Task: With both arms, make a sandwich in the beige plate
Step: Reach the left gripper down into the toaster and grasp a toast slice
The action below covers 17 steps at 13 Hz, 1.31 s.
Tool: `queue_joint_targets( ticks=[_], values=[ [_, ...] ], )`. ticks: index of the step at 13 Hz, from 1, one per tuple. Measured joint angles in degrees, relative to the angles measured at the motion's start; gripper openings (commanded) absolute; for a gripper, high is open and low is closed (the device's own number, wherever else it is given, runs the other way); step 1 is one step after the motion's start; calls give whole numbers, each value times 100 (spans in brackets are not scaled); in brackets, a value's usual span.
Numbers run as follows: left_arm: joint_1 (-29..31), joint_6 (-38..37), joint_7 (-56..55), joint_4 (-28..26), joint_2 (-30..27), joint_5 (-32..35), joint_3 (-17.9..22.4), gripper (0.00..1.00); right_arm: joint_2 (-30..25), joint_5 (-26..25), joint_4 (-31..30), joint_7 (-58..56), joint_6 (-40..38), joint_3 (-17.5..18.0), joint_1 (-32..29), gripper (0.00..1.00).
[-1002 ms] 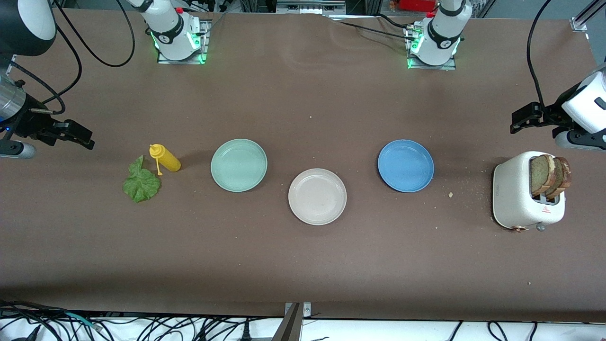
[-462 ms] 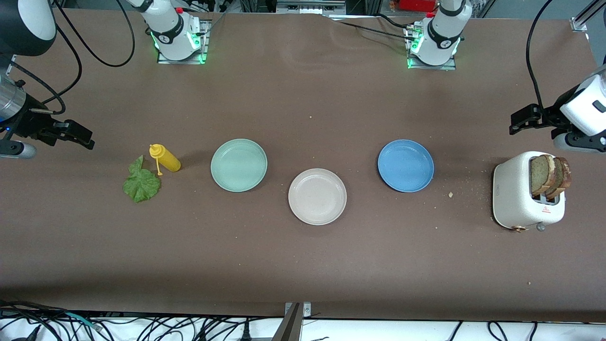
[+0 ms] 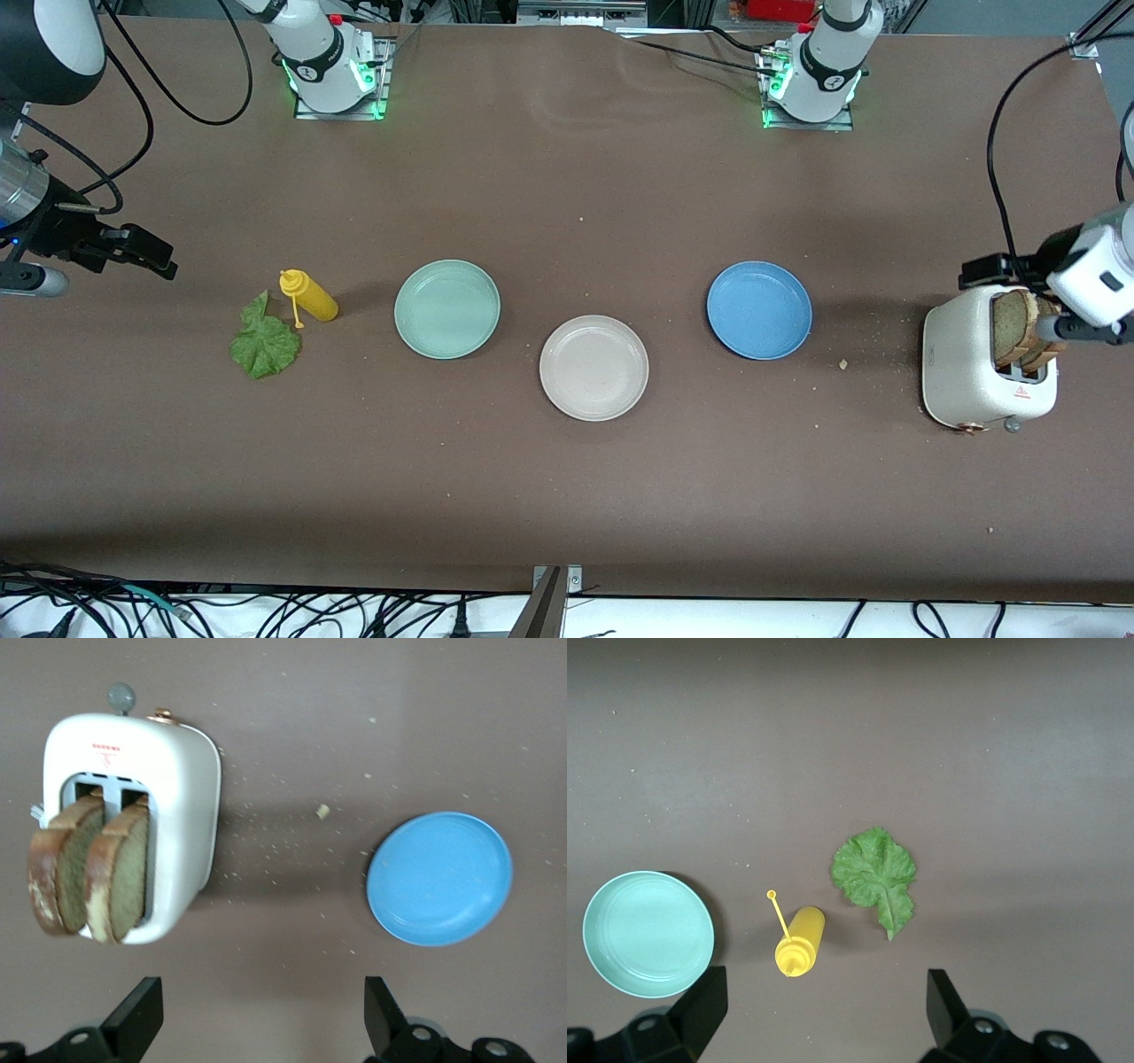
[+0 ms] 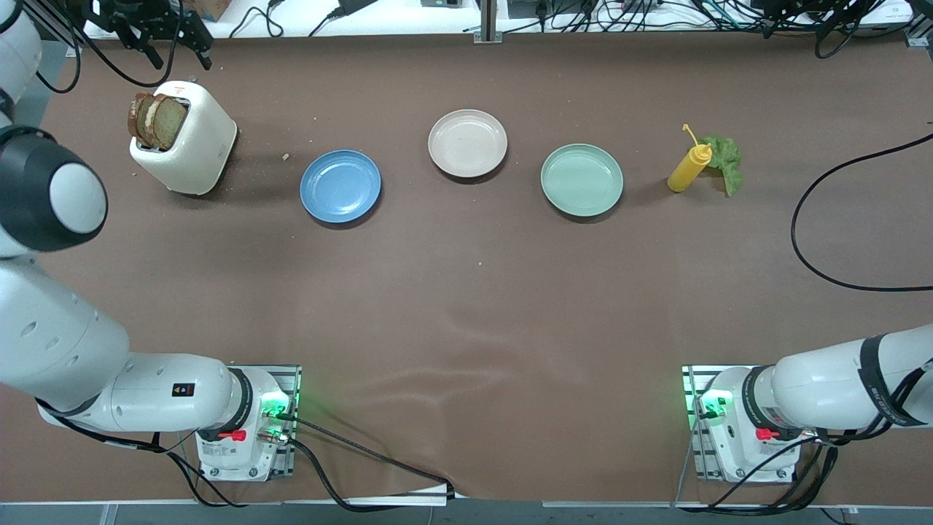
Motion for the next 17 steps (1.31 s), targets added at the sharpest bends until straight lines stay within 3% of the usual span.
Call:
queue_joint_targets(
  ticks=[3,6,17],
  values=[
    [505,513,709,209,436,27,7,100,-1,0,-2,0,0,0,1,99],
    [855,805,888,276,481,26,6,100,-1,-1,-4,0,0,0,0,100],
    [946,799,1035,-158,569,26,-59,100,-1,-2,-19,0,0,0,0,100]
  ],
)
